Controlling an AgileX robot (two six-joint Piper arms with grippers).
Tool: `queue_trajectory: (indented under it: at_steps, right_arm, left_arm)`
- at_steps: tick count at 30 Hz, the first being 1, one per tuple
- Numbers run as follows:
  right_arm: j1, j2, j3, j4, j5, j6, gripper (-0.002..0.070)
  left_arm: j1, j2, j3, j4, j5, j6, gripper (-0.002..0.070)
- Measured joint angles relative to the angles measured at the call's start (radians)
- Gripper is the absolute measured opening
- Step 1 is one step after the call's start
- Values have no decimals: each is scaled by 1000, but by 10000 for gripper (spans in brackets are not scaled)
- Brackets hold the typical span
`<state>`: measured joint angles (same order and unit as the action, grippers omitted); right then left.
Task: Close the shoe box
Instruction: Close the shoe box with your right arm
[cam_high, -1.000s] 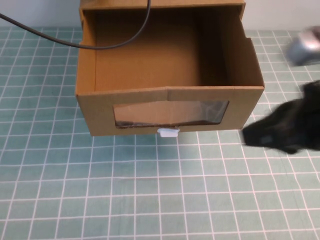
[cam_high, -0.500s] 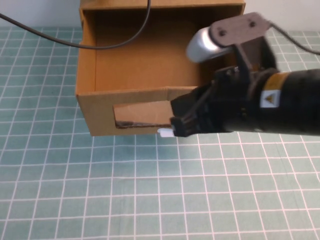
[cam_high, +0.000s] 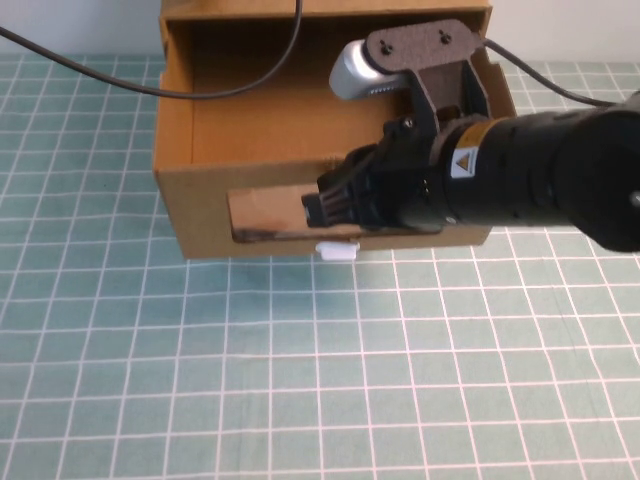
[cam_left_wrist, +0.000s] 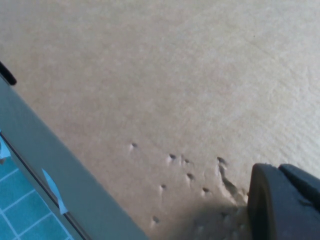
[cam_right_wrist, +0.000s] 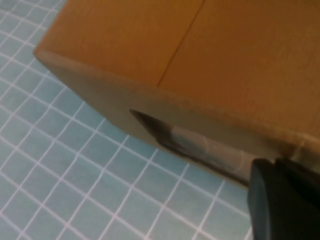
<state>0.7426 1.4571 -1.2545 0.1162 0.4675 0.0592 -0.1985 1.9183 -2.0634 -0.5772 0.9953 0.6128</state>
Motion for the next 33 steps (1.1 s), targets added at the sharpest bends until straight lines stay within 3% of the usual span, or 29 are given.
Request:
queue_trajectory:
  at_steps: [33]
  right_arm:
    - [-167, 372, -413, 46, -133, 2, -11]
  left_arm:
    - [0, 0, 0, -2, 8, 0, -5]
